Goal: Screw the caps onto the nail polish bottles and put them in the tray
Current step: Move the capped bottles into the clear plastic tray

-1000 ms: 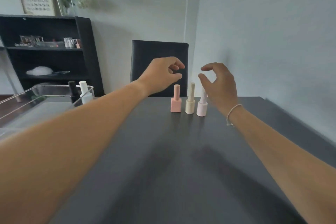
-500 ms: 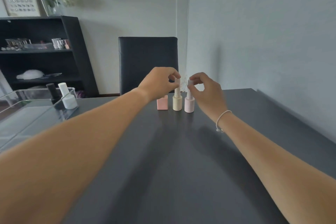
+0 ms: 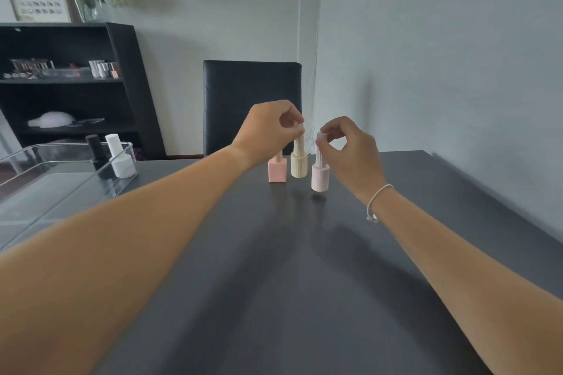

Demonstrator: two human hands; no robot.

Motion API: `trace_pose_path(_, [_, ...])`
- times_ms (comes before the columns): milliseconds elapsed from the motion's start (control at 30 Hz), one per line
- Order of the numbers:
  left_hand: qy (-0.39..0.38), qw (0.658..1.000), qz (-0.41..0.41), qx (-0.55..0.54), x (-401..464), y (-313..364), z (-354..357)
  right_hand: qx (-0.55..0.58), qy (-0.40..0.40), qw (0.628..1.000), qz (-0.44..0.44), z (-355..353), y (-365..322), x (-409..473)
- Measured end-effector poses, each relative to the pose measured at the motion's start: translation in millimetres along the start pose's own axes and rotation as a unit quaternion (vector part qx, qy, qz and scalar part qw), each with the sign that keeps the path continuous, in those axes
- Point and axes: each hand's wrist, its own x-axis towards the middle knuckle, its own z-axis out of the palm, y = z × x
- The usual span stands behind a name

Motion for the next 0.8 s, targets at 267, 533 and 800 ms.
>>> trace_pose_path(267, [0.039, 0.997, -0.047, -0.039, -9.8, -12.4, -96.3, 0.049, -0.039, 0.996, -0.064, 35.8, -60.0, 1.4])
trace_pose_path(533, [0.105, 0.988, -0.094, 0.061, -46.9, -64.1, -210.5, 0.115, -0.122, 0.981, -0.101, 112.8, -140.3, 9.3])
trace_pose_path(800, [0.133, 0.972, -0.151, 0.12, -86.1, -128.4, -290.0, 0.139, -0.182, 0.965, -0.124, 191.6, -201.7, 17.6])
